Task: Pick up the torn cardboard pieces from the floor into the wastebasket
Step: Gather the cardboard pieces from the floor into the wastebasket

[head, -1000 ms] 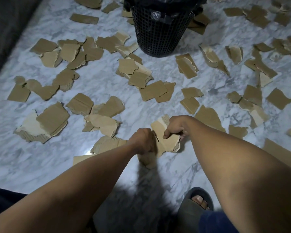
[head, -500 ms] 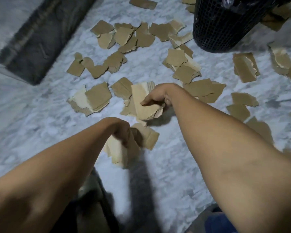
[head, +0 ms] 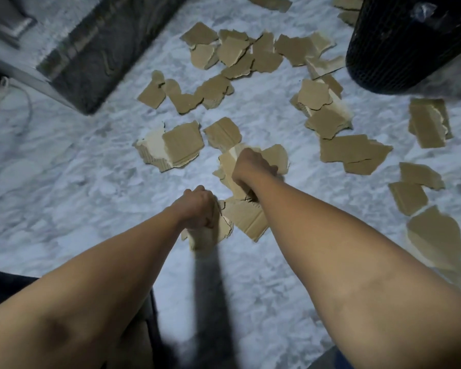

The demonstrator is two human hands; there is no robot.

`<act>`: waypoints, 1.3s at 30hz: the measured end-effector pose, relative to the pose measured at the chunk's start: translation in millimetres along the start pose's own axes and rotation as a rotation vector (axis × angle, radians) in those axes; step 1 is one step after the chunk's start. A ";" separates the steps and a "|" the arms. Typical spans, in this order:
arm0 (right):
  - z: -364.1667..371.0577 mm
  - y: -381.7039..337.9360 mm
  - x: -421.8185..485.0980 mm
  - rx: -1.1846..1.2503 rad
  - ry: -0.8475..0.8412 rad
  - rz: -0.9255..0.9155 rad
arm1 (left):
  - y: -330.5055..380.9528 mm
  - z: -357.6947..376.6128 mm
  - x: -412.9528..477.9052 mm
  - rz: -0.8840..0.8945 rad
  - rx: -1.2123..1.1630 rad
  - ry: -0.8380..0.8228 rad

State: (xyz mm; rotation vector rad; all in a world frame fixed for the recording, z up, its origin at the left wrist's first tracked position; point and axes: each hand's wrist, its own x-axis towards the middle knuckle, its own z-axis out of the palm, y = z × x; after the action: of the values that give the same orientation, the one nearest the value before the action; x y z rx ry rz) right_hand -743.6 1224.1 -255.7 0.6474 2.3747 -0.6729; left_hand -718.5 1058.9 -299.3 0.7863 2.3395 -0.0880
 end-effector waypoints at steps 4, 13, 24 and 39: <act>-14.4 0.2 -7.1 0.165 0.012 -0.060 | 2.3 -6.0 3.6 -0.002 -0.016 -0.073; -74.7 39.6 -11.4 0.505 0.133 -0.007 | 0.9 -37.6 12.5 -0.030 0.459 -0.394; -33.6 27.0 9.2 -0.183 -0.029 -0.206 | 10.6 -78.4 8.6 -0.066 0.254 -0.321; -24.3 83.7 6.6 -0.086 0.069 -0.008 | 62.1 -5.1 -1.7 0.178 0.166 -0.001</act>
State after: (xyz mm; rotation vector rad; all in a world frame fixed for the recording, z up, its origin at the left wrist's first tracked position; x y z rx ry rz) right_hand -709.4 1303.6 -268.6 0.6339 2.4564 -0.5562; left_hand -685.6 1110.1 -285.8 1.0720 2.2710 -0.2070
